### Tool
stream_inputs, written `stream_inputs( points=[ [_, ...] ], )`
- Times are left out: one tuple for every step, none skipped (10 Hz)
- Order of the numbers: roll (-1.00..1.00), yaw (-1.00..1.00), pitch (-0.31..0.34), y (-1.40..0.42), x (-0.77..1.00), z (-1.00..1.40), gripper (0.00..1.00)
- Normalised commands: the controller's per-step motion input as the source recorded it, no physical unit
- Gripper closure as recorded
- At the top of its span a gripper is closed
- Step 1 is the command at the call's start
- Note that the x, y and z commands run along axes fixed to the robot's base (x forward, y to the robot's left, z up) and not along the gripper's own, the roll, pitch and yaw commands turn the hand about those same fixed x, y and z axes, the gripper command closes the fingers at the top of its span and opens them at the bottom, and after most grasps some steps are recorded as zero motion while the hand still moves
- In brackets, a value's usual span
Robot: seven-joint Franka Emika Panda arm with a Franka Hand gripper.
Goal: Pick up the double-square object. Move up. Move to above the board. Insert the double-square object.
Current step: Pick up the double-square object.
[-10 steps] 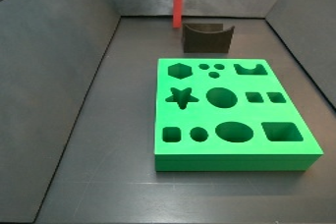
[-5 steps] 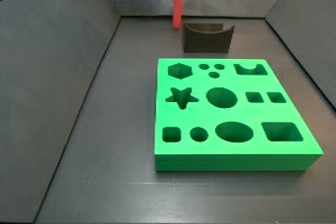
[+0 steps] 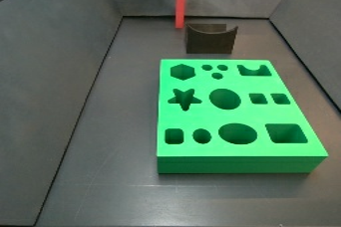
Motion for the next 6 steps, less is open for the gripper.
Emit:
stream_inputs(
  points=[
    [0.0, -0.15, -0.189, 0.37, 0.0, -0.52, 0.0],
    [-0.02, -0.01, 0.0, 0.11, 0.01, 0.0, 0.0],
    [0.0, 0.0, 0.0, 0.0, 0.0, 0.0, 0.0],
    [0.0, 0.0, 0.0, 0.0, 0.0, 0.0, 1.0],
    [0.0, 0.0, 0.0, 0.0, 0.0, 0.0, 1.0],
    [0.0, 0.0, 0.0, 0.0, 0.0, 0.0, 1.0]
  ],
)
